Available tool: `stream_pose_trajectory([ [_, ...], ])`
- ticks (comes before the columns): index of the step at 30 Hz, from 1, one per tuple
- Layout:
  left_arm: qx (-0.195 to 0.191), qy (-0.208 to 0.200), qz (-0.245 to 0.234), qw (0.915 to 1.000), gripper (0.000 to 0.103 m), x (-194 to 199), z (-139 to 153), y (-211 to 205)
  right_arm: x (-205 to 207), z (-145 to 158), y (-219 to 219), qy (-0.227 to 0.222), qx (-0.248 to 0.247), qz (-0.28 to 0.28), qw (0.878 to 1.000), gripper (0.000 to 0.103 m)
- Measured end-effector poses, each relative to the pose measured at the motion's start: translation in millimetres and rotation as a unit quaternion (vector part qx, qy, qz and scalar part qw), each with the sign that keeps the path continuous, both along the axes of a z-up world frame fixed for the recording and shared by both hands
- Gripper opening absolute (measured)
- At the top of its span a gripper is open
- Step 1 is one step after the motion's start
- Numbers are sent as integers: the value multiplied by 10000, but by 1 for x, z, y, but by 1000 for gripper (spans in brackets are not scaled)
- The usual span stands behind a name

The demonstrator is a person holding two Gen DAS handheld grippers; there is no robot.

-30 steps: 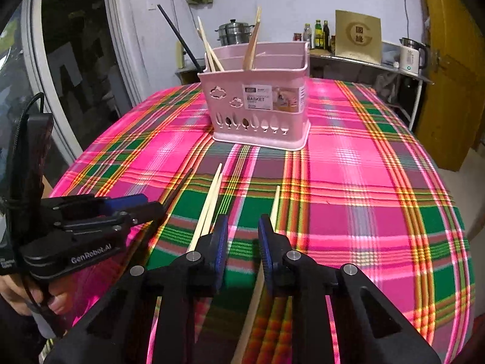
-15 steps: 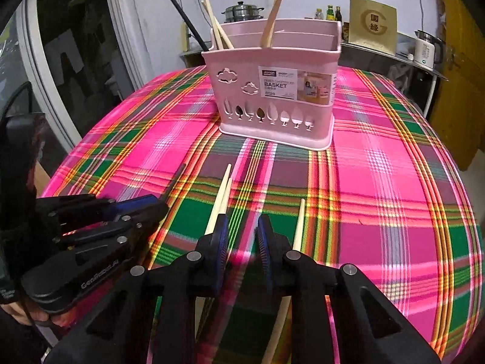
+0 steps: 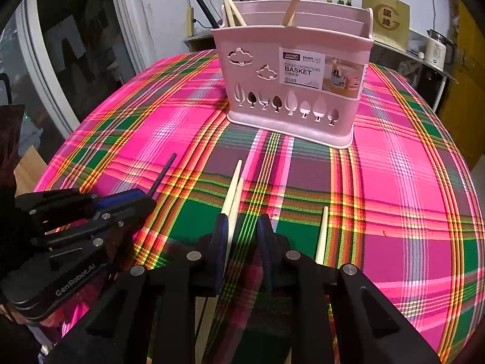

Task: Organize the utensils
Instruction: 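Close the right tool on a light chopstick while the left tool grasps a dark chopstick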

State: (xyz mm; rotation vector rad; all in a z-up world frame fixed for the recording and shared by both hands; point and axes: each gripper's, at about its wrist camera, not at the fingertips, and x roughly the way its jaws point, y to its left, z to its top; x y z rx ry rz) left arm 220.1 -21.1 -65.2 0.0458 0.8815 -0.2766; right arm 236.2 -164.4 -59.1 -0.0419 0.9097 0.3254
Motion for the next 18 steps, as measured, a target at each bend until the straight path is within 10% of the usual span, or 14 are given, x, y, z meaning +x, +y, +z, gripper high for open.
stream_pose_trajectory([
  [18, -88, 34, 30, 10000, 9, -2, 0, 6, 6, 0, 3, 31, -120, -120, 9999, 21],
])
